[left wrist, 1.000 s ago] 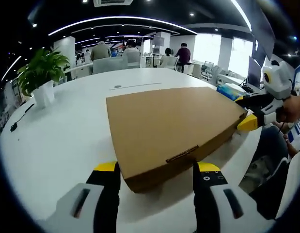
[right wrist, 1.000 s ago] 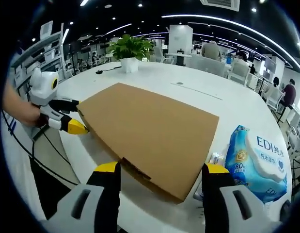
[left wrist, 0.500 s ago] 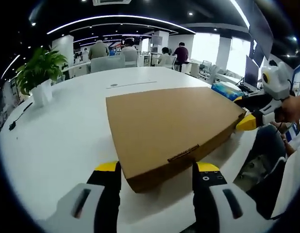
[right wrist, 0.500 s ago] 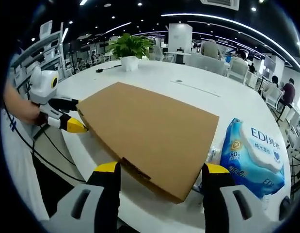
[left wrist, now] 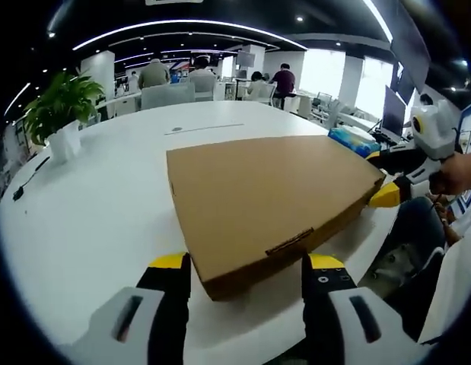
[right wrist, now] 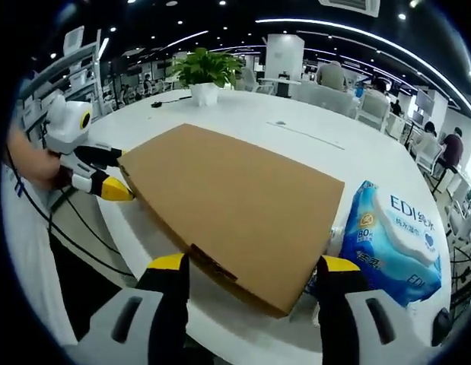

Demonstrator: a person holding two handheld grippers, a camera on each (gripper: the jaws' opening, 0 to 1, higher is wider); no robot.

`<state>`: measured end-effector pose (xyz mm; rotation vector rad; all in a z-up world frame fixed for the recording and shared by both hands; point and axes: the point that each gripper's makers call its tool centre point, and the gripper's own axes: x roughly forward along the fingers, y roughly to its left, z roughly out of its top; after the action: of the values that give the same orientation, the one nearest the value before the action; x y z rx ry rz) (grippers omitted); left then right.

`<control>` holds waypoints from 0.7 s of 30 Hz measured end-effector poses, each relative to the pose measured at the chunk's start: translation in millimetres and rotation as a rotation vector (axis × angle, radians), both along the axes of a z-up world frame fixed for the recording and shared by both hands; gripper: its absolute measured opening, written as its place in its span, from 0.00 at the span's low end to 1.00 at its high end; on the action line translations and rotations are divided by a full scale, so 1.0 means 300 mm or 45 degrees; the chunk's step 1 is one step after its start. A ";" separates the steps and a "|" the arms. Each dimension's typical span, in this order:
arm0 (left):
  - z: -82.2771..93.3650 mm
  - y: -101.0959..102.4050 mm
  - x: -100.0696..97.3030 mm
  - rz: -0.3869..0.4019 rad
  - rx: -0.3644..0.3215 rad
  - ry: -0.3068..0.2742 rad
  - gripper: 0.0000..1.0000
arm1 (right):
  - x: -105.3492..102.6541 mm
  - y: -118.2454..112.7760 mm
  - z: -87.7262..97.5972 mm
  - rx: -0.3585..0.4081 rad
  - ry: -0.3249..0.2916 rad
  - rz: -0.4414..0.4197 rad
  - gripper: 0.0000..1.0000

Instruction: Operate the shoe box by opening the lid, removing the specified soft item, and placing it in the target area until the item is outside and the box remains undamaged.

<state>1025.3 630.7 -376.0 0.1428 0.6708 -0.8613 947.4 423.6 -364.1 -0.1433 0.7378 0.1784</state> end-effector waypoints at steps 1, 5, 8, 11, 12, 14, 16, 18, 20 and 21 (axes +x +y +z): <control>-0.001 0.000 0.000 0.004 -0.001 0.013 0.60 | -0.001 0.000 0.003 0.009 -0.002 -0.012 0.69; 0.013 -0.008 -0.014 0.028 -0.070 0.082 0.61 | -0.031 0.000 0.016 0.026 -0.024 -0.046 0.70; 0.034 0.005 -0.031 0.017 -0.099 0.064 0.62 | -0.059 0.004 0.026 0.016 -0.036 -0.031 0.70; 0.060 0.021 -0.059 0.020 -0.125 0.103 0.66 | -0.069 0.001 0.036 0.038 -0.040 -0.035 0.69; 0.073 0.027 -0.069 0.020 -0.139 0.107 0.68 | -0.070 -0.001 0.041 0.039 -0.050 -0.037 0.67; 0.076 0.045 -0.073 0.018 -0.148 0.107 0.67 | -0.075 -0.014 0.057 0.026 -0.071 -0.050 0.65; 0.083 0.052 -0.087 0.039 -0.138 0.139 0.70 | -0.076 -0.021 0.074 0.032 -0.099 -0.064 0.65; 0.098 0.065 -0.077 0.070 -0.174 0.136 0.71 | -0.077 -0.026 0.092 0.024 -0.130 -0.063 0.66; 0.110 0.077 -0.064 0.080 -0.195 0.127 0.72 | -0.062 -0.031 0.121 -0.012 -0.213 -0.029 0.68; 0.140 0.069 -0.051 0.093 -0.265 0.107 0.74 | -0.068 -0.030 0.126 -0.010 -0.213 -0.031 0.69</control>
<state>1010.0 651.6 -334.1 -0.1053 0.6565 -0.8646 927.1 414.7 -326.2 -0.1547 0.5734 0.1384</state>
